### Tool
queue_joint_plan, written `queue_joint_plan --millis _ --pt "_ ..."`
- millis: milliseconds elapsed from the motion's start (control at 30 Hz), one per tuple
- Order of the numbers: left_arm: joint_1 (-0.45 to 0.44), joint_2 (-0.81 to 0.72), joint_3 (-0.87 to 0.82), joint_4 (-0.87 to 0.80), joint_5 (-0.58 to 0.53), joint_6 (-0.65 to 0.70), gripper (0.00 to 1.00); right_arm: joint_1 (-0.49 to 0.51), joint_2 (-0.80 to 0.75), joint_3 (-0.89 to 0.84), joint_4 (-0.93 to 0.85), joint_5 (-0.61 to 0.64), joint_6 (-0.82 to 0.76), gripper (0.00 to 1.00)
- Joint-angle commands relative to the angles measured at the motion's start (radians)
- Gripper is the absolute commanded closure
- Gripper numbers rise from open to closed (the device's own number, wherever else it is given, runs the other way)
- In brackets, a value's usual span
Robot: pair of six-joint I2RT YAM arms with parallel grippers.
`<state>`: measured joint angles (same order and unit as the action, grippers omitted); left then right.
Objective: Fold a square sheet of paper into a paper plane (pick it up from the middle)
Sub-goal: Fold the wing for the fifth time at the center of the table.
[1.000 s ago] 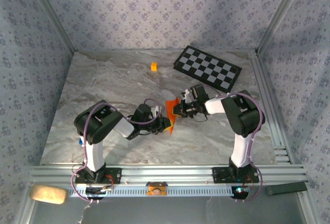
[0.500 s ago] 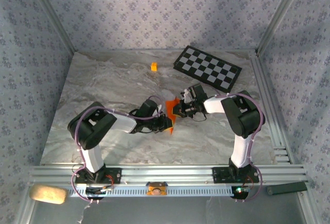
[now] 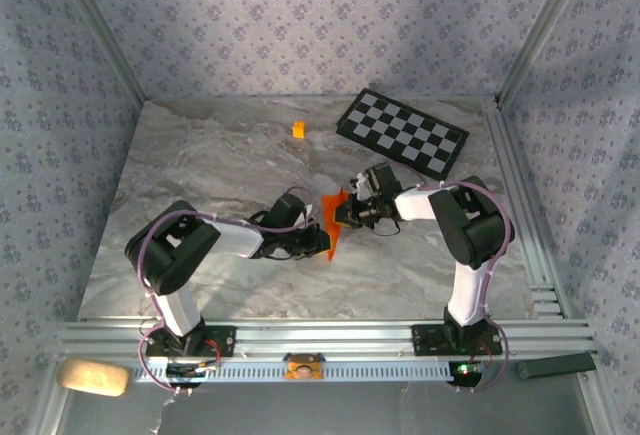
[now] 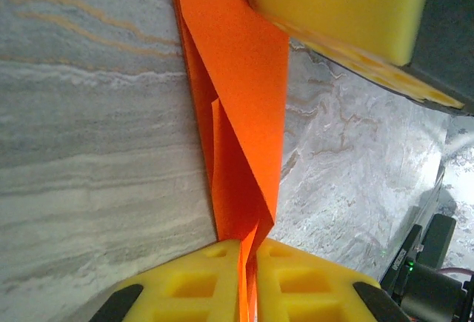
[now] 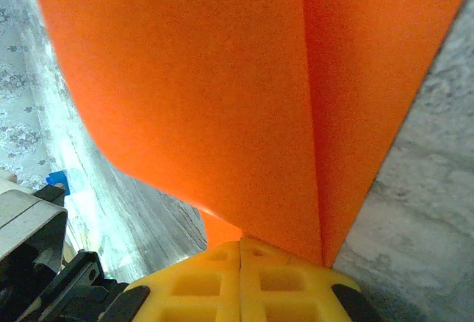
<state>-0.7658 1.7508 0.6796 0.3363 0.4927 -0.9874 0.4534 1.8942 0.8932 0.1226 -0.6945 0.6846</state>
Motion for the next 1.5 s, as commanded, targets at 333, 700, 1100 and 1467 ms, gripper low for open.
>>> queue_joint_plan --millis 333,700,1100,1467 --pt "0.003 0.007 -0.085 0.100 0.024 -0.065 0.81 0.015 0.030 -0.025 -0.100 0.082 -0.004 0.94" --pt "0.005 -0.022 -0.083 0.092 -0.029 -0.071 0.77 0.014 0.026 -0.030 -0.100 0.079 -0.007 0.94" --pt "0.019 -0.065 -0.091 0.101 -0.067 -0.092 0.68 0.013 0.023 -0.036 -0.097 0.084 -0.004 0.94" --pt "0.019 -0.059 -0.035 0.041 -0.029 -0.055 0.72 0.014 0.023 -0.037 -0.097 0.088 -0.001 0.94"
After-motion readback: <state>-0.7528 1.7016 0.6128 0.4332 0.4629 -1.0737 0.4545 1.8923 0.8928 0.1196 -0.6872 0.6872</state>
